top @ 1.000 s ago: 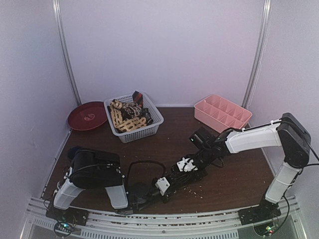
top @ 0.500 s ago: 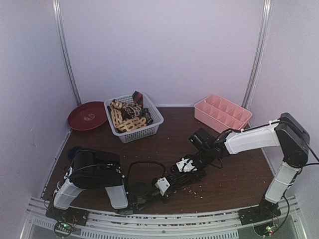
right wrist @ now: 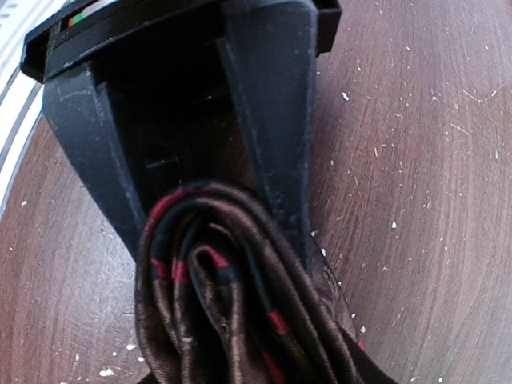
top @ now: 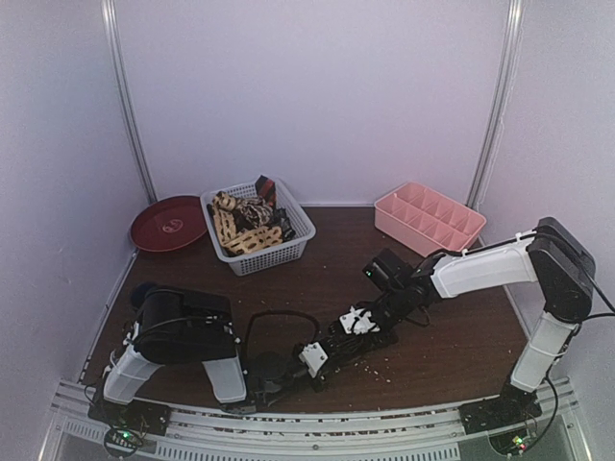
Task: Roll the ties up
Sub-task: Pick up the tie from the center of the board.
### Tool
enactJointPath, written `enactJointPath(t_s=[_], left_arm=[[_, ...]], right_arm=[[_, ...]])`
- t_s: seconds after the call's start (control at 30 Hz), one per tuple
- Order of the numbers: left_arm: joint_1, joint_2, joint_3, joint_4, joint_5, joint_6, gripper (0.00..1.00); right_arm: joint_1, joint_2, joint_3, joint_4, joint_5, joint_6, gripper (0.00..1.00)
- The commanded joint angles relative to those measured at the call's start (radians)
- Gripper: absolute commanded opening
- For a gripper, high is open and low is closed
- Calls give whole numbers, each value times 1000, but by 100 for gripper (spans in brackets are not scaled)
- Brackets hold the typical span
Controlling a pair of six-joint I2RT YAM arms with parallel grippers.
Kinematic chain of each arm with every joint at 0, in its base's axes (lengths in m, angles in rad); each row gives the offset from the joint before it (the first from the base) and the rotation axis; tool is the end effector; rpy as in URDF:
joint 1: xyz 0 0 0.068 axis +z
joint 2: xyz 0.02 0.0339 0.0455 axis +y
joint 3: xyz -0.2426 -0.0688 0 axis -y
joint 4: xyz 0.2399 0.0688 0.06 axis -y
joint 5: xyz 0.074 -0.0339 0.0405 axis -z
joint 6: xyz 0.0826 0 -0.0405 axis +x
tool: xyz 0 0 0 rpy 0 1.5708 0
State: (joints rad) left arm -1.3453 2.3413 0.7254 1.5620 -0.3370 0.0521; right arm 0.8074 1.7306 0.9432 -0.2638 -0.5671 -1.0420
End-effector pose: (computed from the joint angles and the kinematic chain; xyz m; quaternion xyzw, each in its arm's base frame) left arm 0.1138 -0.3738 0.0370 0.3720 0.6221 -0.3113 0.6145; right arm 0.2042 0.2776 0.1007 -0.7841 0.5013 0.2397 0.2766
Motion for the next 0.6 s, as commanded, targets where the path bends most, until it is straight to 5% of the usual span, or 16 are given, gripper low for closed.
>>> enactJointPath(t_s=[0.0, 0.1, 0.57], left_arm=[[-4, 48, -57, 142, -3, 18, 27], [-2, 33, -73, 154, -22, 20, 34], [-3, -103, -184, 127, -152, -47, 84]], right_arm=[[6, -21, -16, 37, -30, 35, 43], [5, -35, -37, 76, -27, 78, 36], [-12, -109, -120, 249, 90, 360, 33]])
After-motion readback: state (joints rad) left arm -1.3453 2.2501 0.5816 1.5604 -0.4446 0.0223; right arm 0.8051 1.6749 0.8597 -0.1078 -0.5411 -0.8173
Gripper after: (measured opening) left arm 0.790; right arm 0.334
